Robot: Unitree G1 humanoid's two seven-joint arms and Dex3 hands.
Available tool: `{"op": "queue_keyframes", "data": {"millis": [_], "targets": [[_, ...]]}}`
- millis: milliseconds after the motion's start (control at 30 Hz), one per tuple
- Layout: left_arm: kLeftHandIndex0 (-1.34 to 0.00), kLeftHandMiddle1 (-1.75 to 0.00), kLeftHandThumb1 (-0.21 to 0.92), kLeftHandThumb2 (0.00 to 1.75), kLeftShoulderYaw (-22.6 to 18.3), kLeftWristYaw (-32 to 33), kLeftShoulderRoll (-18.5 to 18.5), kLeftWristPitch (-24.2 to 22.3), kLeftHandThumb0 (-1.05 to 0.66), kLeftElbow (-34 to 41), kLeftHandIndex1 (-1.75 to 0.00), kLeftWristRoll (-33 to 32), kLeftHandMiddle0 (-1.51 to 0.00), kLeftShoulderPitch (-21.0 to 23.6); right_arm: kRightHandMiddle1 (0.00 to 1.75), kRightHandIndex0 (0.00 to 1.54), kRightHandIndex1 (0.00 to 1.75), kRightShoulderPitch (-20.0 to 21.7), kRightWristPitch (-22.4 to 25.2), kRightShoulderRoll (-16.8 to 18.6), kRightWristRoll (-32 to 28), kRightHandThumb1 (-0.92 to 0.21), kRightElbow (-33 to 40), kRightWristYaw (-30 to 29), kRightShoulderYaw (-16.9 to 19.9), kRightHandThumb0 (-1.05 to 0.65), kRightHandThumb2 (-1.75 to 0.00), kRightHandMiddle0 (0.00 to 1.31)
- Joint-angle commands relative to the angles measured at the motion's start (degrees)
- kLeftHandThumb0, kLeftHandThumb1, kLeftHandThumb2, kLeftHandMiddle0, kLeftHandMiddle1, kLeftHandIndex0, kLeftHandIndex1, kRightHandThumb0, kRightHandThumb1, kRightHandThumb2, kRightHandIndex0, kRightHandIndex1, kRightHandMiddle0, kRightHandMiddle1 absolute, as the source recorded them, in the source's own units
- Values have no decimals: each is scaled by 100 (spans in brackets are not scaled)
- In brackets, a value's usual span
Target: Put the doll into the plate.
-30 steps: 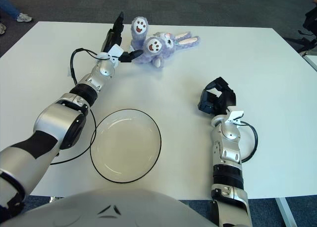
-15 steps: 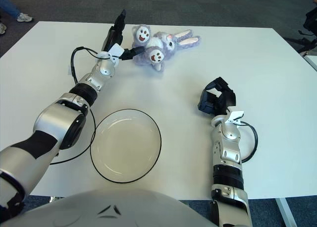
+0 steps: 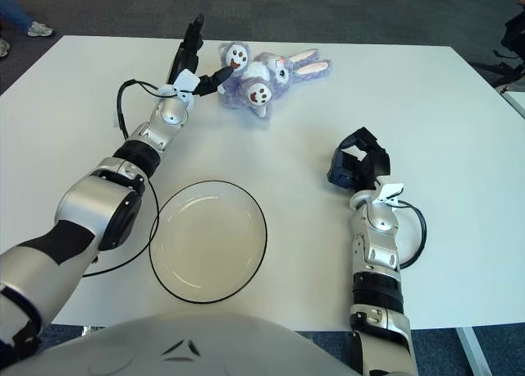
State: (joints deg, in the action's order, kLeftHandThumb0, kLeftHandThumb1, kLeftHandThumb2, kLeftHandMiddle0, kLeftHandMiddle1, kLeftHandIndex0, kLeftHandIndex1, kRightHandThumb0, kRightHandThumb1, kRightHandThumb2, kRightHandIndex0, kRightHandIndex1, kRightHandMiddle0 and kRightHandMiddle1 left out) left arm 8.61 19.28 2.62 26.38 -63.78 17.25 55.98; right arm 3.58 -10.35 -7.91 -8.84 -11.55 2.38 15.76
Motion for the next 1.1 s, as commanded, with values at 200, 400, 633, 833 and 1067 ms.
{"op": "queue_keyframes", "data": {"millis": [200,400,633,833,1067], "targets": [[0,-82,91,35,-190,15,-58,100,-84,75,-32,-192,0,7,175,121,175,-205,75,144,-103,-31,-359,70,-3,-49,-132,62],[0,-88,83,34,-220,-316,-64,333,-78,11,-36,-286,-1,65,175,122,175,-181,30,148,-122,-29,-427,94,-2,-49,-134,63],[0,-96,60,62,-276,-1022,-25,748,-67,-109,-51,-511,-9,120,175,121,175,-162,-34,153,-140,-29,-489,99,0,-49,-135,63],[0,-96,45,78,-269,-1376,34,1009,-59,-215,-68,-517,-17,190,175,121,175,-138,-27,148,-128,-30,-526,71,1,-49,-133,63],[0,-94,38,85,-236,-1423,87,1044,-60,-347,-73,-428,-19,301,175,121,175,-120,-30,154,-81,-30,-554,16,-20,-49,-134,63]]}}
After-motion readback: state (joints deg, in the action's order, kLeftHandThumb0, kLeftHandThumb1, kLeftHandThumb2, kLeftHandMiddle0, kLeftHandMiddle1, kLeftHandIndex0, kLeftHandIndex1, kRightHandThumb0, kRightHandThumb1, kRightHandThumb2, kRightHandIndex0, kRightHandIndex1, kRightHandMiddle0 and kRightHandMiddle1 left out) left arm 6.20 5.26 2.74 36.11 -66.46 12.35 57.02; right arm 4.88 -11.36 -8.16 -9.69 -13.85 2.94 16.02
